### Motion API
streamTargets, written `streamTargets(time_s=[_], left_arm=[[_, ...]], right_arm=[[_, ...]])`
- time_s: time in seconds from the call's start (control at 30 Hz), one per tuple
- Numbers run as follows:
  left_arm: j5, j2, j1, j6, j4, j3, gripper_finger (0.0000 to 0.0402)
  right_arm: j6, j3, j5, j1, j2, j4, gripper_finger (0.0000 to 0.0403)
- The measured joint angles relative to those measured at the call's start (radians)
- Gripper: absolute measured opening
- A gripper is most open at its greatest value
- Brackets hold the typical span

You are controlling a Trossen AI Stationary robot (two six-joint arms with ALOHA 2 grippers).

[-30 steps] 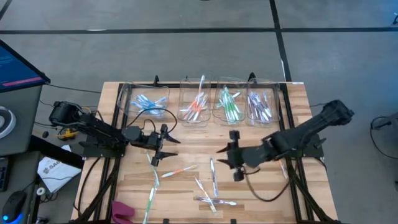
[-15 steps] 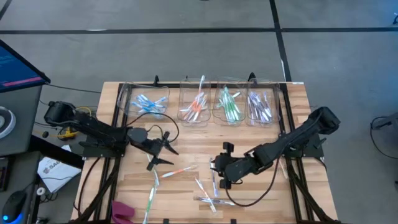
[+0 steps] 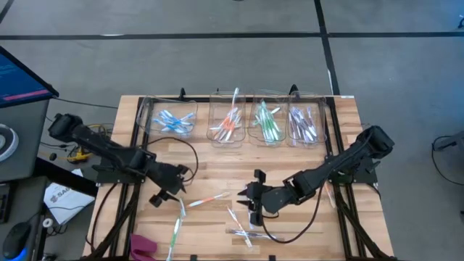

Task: Pick & Place Toothbrushes
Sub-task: Put the green toothbrush into the middle right transparent bin

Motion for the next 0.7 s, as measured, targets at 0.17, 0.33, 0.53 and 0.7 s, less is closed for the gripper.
streamTargets(time_s=[0.17,0.33,0.53,0.7], left_arm=[[-0.009,0.019,-0.054,-0.006,-0.052,0.000,0.0182],[-0.021,0.033,-0.071,0.000,-0.092,-0.016,0.0182],[-0.055,0.080,-0.068,0.002,-0.083,-0.051,0.0182],[-0.126,0.140,-0.056,-0.005,-0.080,-0.051,0.0182]], right_arm=[[-0.003,0.000,0.000,-0.002,0.000,0.040,0.0112],[-0.004,0.000,0.000,-0.002,0.000,0.075,0.0112],[-0.014,0.000,-0.001,-0.002,0.000,0.095,0.0112],[-0.014,0.000,-0.001,-0.002,0.000,0.101,0.0112]])
